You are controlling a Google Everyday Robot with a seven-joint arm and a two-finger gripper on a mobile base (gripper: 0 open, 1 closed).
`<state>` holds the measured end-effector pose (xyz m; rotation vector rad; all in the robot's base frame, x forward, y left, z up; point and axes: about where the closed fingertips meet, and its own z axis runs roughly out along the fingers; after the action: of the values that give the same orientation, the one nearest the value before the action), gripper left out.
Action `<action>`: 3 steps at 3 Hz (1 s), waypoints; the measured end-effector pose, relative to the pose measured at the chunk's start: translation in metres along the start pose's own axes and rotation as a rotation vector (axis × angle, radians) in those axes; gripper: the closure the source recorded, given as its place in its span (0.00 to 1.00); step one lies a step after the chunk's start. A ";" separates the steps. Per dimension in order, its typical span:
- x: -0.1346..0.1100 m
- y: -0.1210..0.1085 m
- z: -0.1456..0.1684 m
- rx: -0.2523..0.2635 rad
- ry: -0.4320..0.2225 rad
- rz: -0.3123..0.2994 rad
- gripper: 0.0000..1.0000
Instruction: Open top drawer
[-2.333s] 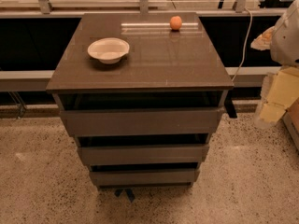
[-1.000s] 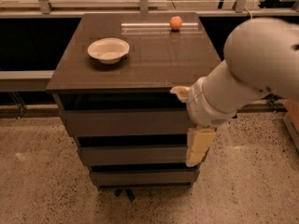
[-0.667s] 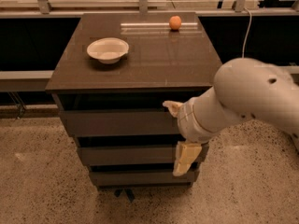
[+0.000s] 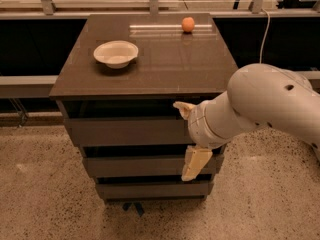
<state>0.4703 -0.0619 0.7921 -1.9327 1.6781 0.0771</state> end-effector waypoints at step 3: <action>0.026 -0.011 0.071 0.110 0.153 -0.212 0.00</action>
Offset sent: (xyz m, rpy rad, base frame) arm 0.0487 0.0125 -0.0758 -0.2492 -0.2823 0.1142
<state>0.5086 -0.0530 0.7269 -2.0631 1.5258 -0.2446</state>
